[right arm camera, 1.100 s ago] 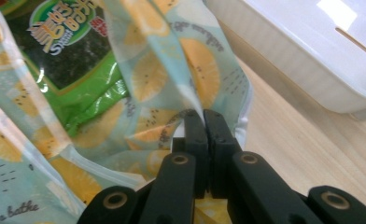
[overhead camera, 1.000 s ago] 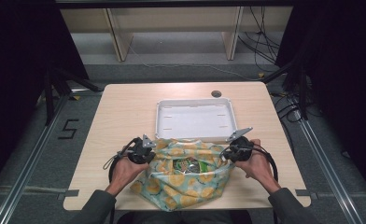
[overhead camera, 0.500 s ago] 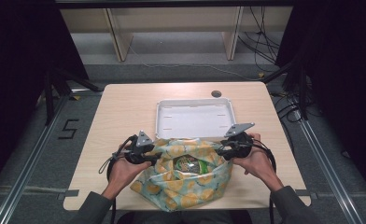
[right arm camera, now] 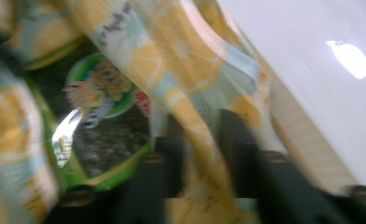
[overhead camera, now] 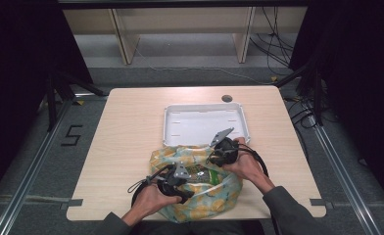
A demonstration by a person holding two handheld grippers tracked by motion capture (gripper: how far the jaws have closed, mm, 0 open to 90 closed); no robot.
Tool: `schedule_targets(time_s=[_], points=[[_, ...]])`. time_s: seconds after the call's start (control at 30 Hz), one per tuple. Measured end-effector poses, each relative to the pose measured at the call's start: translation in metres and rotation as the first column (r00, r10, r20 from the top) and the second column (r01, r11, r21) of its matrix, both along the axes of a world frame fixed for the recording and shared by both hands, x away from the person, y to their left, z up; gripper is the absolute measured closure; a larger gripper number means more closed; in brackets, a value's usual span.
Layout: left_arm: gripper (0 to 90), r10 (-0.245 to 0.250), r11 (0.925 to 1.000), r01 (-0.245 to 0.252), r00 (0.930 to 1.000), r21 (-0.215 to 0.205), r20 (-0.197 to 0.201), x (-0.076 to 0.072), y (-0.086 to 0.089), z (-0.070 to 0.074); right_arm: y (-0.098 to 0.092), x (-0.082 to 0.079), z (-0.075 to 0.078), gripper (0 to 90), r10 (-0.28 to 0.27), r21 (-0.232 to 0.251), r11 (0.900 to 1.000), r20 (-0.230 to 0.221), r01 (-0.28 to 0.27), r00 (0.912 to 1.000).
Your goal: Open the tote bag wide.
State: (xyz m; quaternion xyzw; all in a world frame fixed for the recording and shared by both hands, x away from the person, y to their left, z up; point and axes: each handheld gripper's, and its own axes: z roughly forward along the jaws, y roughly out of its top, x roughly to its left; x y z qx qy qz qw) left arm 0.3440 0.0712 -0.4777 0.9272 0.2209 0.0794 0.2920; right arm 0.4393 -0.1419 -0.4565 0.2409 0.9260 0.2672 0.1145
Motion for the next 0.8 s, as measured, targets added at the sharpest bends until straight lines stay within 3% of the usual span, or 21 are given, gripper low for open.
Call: schedule_targets(time_s=[0.07, 0.1, 0.13, 0.17, 0.2, 0.23, 0.37, 0.4, 0.43, 0.47, 0.53, 0.57, 0.6, 0.67, 0.7, 0.77, 0.8], points=[[85.1, -0.042, 0.9990, 0.042, 0.9990, 0.011, -0.012, -0.005, 0.002, 0.002, -0.003, 0.011, 0.001, 90.0, -0.063, -0.006, 0.998, 0.041, 0.063, 0.9972], [86.7, -0.042, 0.9990, 0.042, 0.9990, 0.011, -0.012, -0.005, 0.002, 0.002, -0.003, 0.011, 0.001, 90.0, -0.063, -0.006, 0.998, 0.041, 0.063, 0.9972], [87.7, -0.071, 0.9970, 0.071, 0.9973, 0.030, -0.019, -0.014, 0.002, -0.002, -0.007, 0.018, 0.002, 90.0, -0.104, -0.017, 0.994, 0.072, 0.106, 0.9919], [88.0, -0.071, 0.9970, 0.071, 0.9973, 0.030, -0.019, -0.014, 0.002, -0.002, -0.008, 0.021, 0.001, 90.0, -0.127, -0.016, 0.992, 0.075, 0.128, 0.9891], [88.0, -0.100, 0.9934, 0.101, 0.9949, 0.055, -0.012, -0.017, 0.002, -0.003, -0.008, 0.021, 0.001, 90.0, -0.127, -0.016, 0.992, 0.075, 0.128, 0.9891], [88.3, -0.117, 0.9900, 0.119, 0.9928, 0.076, -0.027, -0.024, 0.003, -0.008, -0.011, 0.025, -0.001, 90.0, -0.163, -0.035, 0.986, 0.086, 0.166, 0.9830], [88.4, -0.124, 0.9882, 0.127, 0.9915, 0.086, -0.041, -0.026, 0.006, -0.009, -0.014, 0.028, -0.007, 90.0, -0.171, -0.066, 0.982, 0.075, 0.176, 0.9824], [87.8, -0.123, 0.9886, 0.125, 0.9920, 0.084, -0.028, -0.025, 0.007, -0.008, -0.014, 0.029, -0.011, 90.0, -0.162, -0.078, 0.983, 0.063, 0.167, 0.9847], [85.5, -0.076, 0.9964, 0.077, 0.9969, 0.037, -0.021, -0.025, 0.009, -0.006, -0.013, 0.027, -0.011, 87.9, -0.175, -0.070, 0.982, 0.051, 0.178, 0.9833], [80.2, -0.076, 0.9964, 0.077, 0.9969, 0.037, -0.021, -0.025, 0.009, -0.006, -0.014, 0.028, -0.010, 83.3, -0.144, -0.064, 0.987, 0.048, 0.147, 0.9884], [69.8, -0.052, 0.9985, 0.052, 0.9986, 0.019, -0.007, -0.021, 0.013, 0.000, -0.012, 0.022, -0.002, 71.8, -0.155, -0.029, 0.987, 0.053, 0.157, 0.9865], [69.8, -0.039, 0.9992, 0.039, 0.9992, 0.005, 0.006, -0.021, 0.015, 0.004, -0.012, 0.022, -0.002, 71.8, -0.155, -0.029, 0.987, 0.053, 0.157, 0.9865], [66.2, 0.001, 0.9980, 0.000, 0.9997, -0.063, 0.026, -0.022, 0.017, 0.012, -0.012, 0.014, 0.010, 62.6, -0.138, 0.000, 0.990, 0.057, 0.138, 0.9888], [61.5, 0.019, 0.9965, -0.015, 0.9989, -0.082, 0.044, -0.022, 0.019, 0.017, -0.014, 0.011, 0.018, 61.3, -0.124, 0.005, 0.992, 0.075, 0.124, 0.9894], [58.2, 0.061, 0.9891, -0.053, 0.9966, -0.137, 0.056, -0.024, 0.023, 0.024, -0.017, 0.000, 0.033, 57.4, -0.110, 0.044, 0.993, 0.088, 0.106, 0.9900], [55.9, 0.075, 0.9850, -0.065, 0.9955, -0.160, 0.059, -0.025, 0.027, 0.030, -0.017, -0.005, 0.038, 57.2, -0.102, 0.065, 0.993, 0.070, 0.097, 0.9924], [54.6, 0.103, 0.9758, -0.087, 0.9922, -0.201, 0.071, -0.026, 0.033, 0.038, -0.020, -0.018, 0.051, 56.0, -0.072, 0.132, 0.989, 0.039, 0.066, 0.9966]])
